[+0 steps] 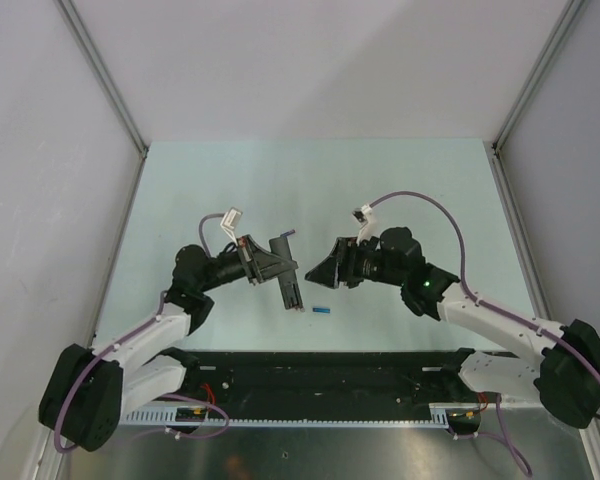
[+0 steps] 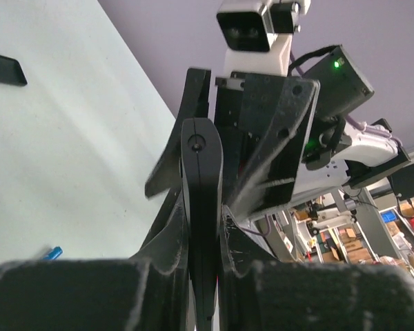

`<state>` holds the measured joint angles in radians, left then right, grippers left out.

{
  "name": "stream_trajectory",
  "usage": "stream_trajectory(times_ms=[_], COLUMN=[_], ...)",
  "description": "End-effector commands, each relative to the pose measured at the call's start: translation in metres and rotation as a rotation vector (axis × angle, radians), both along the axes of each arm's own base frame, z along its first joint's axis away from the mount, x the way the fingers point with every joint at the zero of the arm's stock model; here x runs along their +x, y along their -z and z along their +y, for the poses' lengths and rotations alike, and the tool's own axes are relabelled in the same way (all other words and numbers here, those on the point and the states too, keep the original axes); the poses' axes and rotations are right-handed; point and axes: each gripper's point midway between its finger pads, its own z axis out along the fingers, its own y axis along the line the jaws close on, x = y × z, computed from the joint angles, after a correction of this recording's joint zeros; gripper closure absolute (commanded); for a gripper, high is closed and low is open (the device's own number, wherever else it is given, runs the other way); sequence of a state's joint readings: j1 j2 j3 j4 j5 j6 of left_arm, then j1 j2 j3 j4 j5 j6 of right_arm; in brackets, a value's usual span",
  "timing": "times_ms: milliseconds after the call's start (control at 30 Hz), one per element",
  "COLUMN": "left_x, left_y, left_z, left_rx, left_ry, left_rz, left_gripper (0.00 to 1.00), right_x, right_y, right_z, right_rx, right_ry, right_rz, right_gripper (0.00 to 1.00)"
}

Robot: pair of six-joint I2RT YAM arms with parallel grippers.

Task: Load the batteries into the remote control
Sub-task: Adjust the remote control.

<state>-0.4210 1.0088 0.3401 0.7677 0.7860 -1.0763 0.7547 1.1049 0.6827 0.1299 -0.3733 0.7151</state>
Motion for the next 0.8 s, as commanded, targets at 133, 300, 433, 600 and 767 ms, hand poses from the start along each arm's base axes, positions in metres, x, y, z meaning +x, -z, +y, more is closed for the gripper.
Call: stream_trajectory(times_ms=[133,300,433,600,767], left_x=[0.014,0.015,0.015,0.014,0.008], left_y=[-0.037,-0.039,-0.041,-0.037,-0.031], left_z=[-0.006,-0.007,-0.007,-0.009,-0.013], left_rx=[-0.07,-0.084,-0.09,-0.089,-0.076], left_ry=[-0.015,-0.01,-0.012,0.001,0.046], left_rz=[-0.077,-0.071,-0.068,-0.052,-0.034], left_gripper=[1.0,1.0,1.0,1.0,0.97], right_x=[-0.023,-0.028,-0.032,-0.036,-0.039], right_y=[-0.031,-0.022,-0.017,-0.015,-0.016], right_z=[0.033,0.038,0.043,0.046,0.046], right_rx=[0.176,0.159,0.158,0.162,0.169], right_ry=[-0.15,-0.178,-0.2,-0.232,-0.253], right_rz=[0.015,0.033,0.048,0.059,0.061], right_gripper=[0.32,0.38,0.44,0.55,0.73])
